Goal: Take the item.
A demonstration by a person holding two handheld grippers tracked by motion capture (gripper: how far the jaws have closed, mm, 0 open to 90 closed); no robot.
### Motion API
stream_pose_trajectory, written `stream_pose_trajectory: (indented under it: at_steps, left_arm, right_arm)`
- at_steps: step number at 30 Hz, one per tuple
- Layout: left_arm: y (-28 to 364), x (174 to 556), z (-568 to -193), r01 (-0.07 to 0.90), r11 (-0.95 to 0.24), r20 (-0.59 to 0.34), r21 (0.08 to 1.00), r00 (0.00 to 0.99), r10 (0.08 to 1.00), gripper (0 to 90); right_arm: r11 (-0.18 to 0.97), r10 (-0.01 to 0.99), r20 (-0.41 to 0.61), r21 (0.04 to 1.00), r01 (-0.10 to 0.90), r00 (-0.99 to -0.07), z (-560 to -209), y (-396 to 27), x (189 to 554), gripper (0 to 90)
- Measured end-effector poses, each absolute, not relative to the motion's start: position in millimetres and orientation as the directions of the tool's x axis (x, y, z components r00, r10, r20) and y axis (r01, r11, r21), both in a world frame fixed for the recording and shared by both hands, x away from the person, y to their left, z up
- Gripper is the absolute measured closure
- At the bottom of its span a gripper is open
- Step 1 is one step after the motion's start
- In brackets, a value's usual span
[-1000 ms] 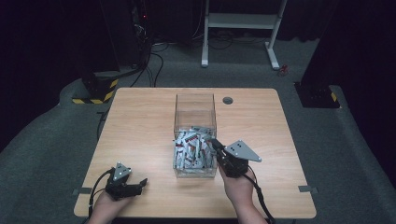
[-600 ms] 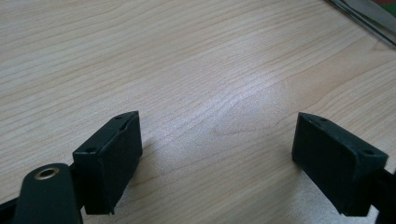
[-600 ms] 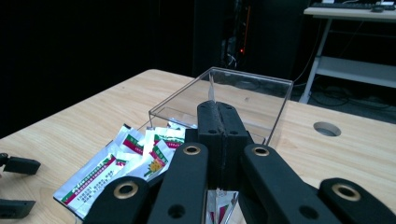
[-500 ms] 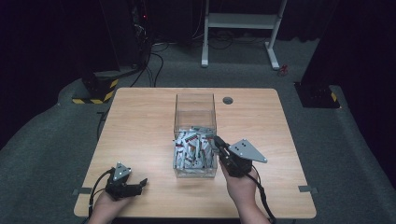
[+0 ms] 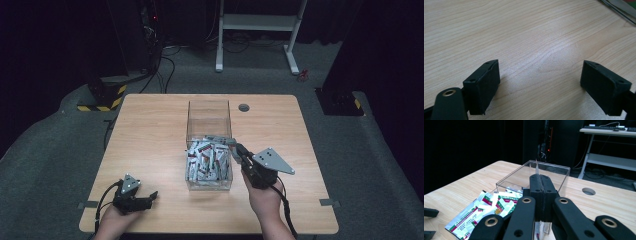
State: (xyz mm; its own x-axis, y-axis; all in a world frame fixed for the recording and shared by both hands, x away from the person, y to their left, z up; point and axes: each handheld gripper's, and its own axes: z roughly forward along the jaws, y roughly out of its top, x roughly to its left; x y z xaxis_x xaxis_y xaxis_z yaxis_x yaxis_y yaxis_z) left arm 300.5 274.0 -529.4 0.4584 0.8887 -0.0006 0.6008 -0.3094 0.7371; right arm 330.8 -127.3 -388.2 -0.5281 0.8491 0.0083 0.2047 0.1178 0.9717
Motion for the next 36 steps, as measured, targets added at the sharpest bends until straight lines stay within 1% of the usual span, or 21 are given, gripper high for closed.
stream_pose_trajectory:
  at_steps: [20, 36]
  left_arm:
    - [274, 300, -530, 0.599, -0.310, -0.001, 0.738, 0.460, 0.888, 16.2]
    - [274, 300, -530, 0.599, -0.310, 0.000, 0.738, 0.460, 0.888, 16.2]
  right_arm:
    - [0.117, 0.880, 0.009, 0.965, 0.235, -0.475, -401, -155, 336, 90.0]
    - [0.126, 0.908, 0.005, 0.951, 0.283, -0.418, -416, -177, 351, 90.0]
